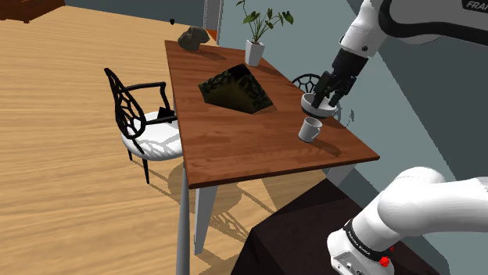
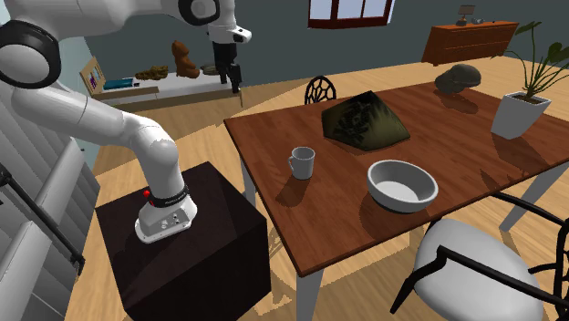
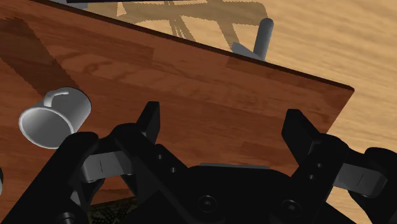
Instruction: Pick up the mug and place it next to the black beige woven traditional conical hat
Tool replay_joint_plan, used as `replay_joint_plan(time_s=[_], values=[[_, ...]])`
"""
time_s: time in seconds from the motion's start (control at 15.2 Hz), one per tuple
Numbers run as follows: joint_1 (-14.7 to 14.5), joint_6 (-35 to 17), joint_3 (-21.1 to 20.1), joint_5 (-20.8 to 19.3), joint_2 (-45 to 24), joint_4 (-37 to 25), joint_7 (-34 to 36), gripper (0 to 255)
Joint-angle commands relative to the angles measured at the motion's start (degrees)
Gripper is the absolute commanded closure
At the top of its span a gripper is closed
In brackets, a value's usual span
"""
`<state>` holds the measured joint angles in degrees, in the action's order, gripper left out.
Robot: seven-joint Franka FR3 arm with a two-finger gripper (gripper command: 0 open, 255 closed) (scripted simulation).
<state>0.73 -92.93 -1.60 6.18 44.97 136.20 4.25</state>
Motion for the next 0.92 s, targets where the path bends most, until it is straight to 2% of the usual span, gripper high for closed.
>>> replay_joint_plan(time_s=[0.0,0.4,0.86], values=[[0.00,0.00,0.00,0.00,0.00,0.00,0.00,0],[1.98,-7.19,6.48,-4.33,-2.98,4.15,-9.05,0],[3.96,-16.42,14.22,-8.11,-10.59,5.34,-19.53,0]])
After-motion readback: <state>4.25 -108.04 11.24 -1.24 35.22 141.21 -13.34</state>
